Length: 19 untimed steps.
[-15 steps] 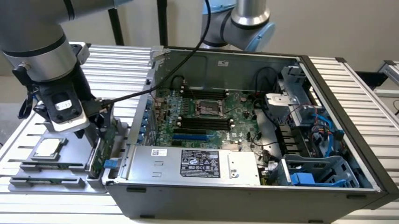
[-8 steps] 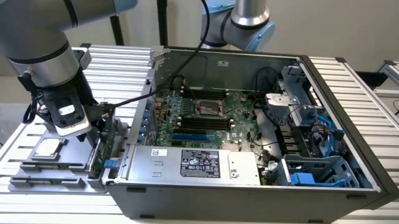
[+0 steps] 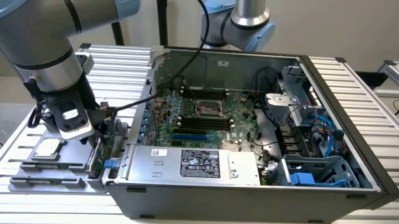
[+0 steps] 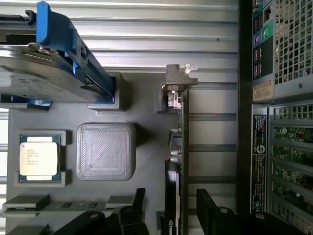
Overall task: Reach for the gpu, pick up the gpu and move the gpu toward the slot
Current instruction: 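Pick up the gpu and move the gpu toward the slot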
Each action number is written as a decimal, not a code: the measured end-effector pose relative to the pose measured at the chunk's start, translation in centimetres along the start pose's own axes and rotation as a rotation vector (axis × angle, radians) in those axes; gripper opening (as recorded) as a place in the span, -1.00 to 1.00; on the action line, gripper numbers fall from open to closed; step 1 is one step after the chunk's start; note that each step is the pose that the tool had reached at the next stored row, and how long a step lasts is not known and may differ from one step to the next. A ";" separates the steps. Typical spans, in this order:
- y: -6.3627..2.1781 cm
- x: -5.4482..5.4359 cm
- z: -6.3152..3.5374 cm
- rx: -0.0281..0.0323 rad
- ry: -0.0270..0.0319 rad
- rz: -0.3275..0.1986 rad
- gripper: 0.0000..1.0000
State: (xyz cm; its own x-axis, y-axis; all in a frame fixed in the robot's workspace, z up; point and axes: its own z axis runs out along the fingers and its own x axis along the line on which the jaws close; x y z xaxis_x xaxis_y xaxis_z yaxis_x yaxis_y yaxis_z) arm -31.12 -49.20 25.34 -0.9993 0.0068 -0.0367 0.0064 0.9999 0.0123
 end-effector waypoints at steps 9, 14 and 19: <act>0.32 0.0 0.70 0.0027 -0.0014 0.000 0.07; 0.34 0.0 0.94 0.0029 -0.0036 0.001 0.07; 0.35 0.0 1.07 0.0030 -0.0058 0.004 0.07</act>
State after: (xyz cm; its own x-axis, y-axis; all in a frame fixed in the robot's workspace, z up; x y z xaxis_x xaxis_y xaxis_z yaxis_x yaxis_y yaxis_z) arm -31.04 -48.85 24.28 -0.9990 0.0104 -0.0425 0.0100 0.9999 0.0094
